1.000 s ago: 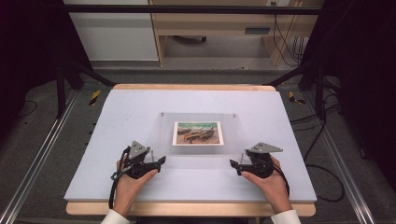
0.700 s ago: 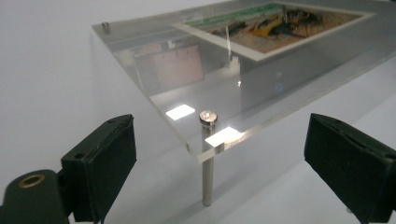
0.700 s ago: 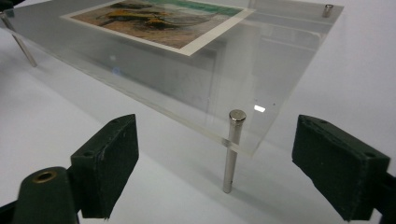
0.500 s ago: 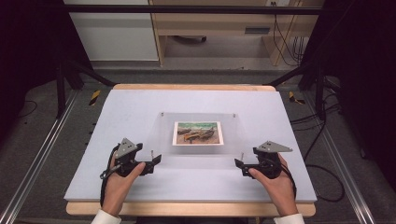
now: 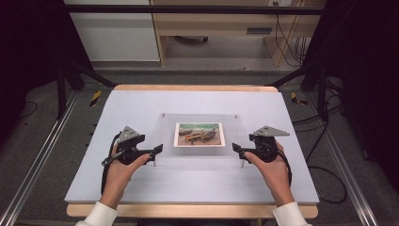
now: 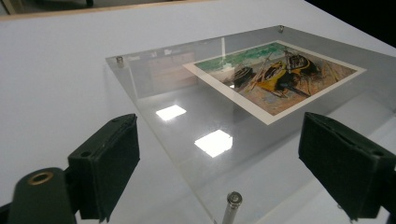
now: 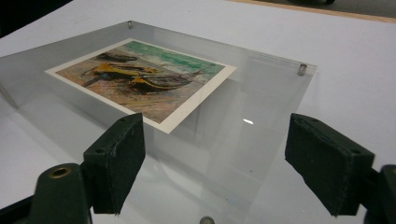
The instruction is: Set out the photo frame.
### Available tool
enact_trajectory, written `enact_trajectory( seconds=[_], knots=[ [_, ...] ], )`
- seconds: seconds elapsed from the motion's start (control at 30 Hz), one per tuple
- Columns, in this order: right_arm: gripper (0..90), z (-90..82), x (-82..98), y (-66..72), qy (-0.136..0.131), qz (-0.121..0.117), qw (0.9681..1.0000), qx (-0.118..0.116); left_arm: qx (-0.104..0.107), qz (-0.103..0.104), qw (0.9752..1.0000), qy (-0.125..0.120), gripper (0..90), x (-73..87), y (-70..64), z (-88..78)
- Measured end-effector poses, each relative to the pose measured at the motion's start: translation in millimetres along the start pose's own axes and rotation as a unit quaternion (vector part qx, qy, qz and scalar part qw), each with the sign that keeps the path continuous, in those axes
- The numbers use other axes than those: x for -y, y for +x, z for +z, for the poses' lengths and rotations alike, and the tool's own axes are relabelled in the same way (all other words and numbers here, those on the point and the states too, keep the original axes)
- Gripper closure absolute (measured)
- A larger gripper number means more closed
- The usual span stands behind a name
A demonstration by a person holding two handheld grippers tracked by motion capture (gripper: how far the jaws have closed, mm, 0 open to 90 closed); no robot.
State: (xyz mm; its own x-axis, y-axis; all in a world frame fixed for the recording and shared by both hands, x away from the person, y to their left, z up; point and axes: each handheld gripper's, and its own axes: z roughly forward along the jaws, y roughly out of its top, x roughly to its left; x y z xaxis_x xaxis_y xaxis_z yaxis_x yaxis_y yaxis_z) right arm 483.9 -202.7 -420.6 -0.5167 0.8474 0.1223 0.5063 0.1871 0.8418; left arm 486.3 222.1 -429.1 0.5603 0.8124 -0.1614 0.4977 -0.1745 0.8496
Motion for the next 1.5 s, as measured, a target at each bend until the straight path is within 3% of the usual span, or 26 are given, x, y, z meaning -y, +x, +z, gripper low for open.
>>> enact_trajectory(
  seconds=[0.1,0.23,0.33,0.57,0.73,0.97,1.07,1.1,1.23,1.37,1.5],
  knots=[
    [23.0,3.7,3.8,-1.3,0.005,0.007,1.0,0.0,-0.005,-0.003,1.0,-0.002,14.9,4.0,-0.2,2.9],
    [24.4,4.7,14.0,-7.4,0.023,0.029,0.9993,0.0,0.004,-0.027,0.9996,0.0,17.0,9.9,2.0,8.1],
    [23.3,7.2,17.7,-12.0,0.03,0.044,0.9985,-0.006,-0.001,-0.032,0.9994,0.007,18.0,14.0,2.3,11.6],
    [22.0,13.5,20.3,-12.0,0.033,0.064,0.9969,-0.031,0.029,-0.068,0.9972,0.015,18.3,18.5,5.5,17.5],
    [19.5,16.1,22.3,-11.8,0.034,0.086,0.9947,-0.044,0.05,-0.098,0.9938,0.016,17.0,21.7,7.7,20.2],
    [18.7,17.6,25.2,-15.4,0.034,0.111,0.9916,-0.056,0.061,-0.116,0.9912,0.019,16.5,23.5,10.8,21.0],
    [18.8,17.5,25.6,-16.2,0.036,0.115,0.9909,-0.059,0.091,-0.134,0.9865,0.024,17.5,25.6,12.3,23.7],
    [18.8,17.7,26.1,-17.0,0.036,0.119,0.9903,-0.062,0.092,-0.138,0.9859,0.021,17.6,26.3,11.7,24.4],
    [18.9,17.7,28.7,-19.7,0.037,0.14,0.9868,-0.074,0.091,-0.134,0.9866,0.021,17.5,26.4,12.2,25.3],
    [18.8,17.6,28.8,-20.3,0.038,0.142,0.9861,-0.077,0.09,-0.134,0.9867,0.017,17.9,26.4,13.0,25.5],
    [19.3,20.7,30.9,-22.6,0.04,0.159,0.9814,-0.1,0.091,-0.131,0.987,0.018,18.0,26.4,13.3,25.5]
  ],
)
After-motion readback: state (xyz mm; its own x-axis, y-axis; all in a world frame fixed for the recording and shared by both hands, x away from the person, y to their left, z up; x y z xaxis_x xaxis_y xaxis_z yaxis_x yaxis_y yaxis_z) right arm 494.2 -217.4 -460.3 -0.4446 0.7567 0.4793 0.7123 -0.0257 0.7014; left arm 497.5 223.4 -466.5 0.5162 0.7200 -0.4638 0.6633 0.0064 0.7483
